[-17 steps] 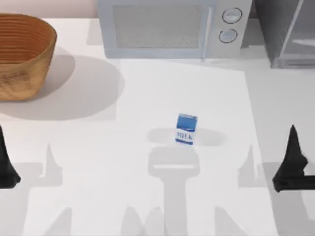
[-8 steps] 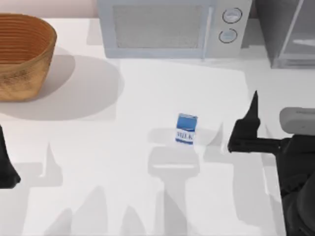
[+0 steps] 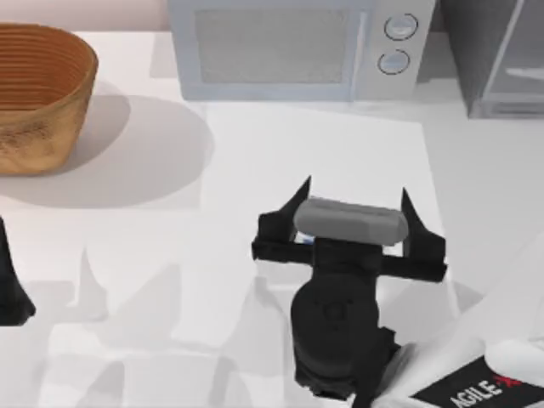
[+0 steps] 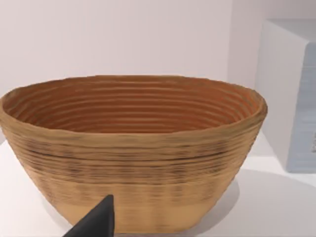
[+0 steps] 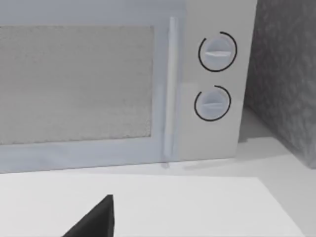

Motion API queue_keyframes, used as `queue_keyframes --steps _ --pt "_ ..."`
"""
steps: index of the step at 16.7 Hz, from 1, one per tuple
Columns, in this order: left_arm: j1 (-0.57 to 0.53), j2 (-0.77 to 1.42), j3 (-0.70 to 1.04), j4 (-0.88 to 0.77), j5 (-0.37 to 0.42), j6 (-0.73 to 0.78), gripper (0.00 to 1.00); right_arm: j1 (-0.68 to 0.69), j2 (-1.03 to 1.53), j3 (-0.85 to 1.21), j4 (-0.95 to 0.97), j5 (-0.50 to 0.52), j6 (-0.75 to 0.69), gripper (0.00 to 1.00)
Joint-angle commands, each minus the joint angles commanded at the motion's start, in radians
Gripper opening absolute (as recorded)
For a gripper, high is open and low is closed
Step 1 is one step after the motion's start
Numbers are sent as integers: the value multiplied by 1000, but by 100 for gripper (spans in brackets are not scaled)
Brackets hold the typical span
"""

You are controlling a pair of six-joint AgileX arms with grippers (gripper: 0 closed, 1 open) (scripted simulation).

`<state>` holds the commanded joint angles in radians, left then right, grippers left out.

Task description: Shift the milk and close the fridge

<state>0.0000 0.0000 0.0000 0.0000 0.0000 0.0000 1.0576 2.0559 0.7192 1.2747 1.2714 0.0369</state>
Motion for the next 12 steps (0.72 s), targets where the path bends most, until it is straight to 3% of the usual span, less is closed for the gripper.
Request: queue_keyframes --steps 6,12 --pt "0 0 0 0 0 0 100 12 357 216 151 85 8 100" --pt "0 0 0 0 0 0 100 7 391 239 165 91 9 100"
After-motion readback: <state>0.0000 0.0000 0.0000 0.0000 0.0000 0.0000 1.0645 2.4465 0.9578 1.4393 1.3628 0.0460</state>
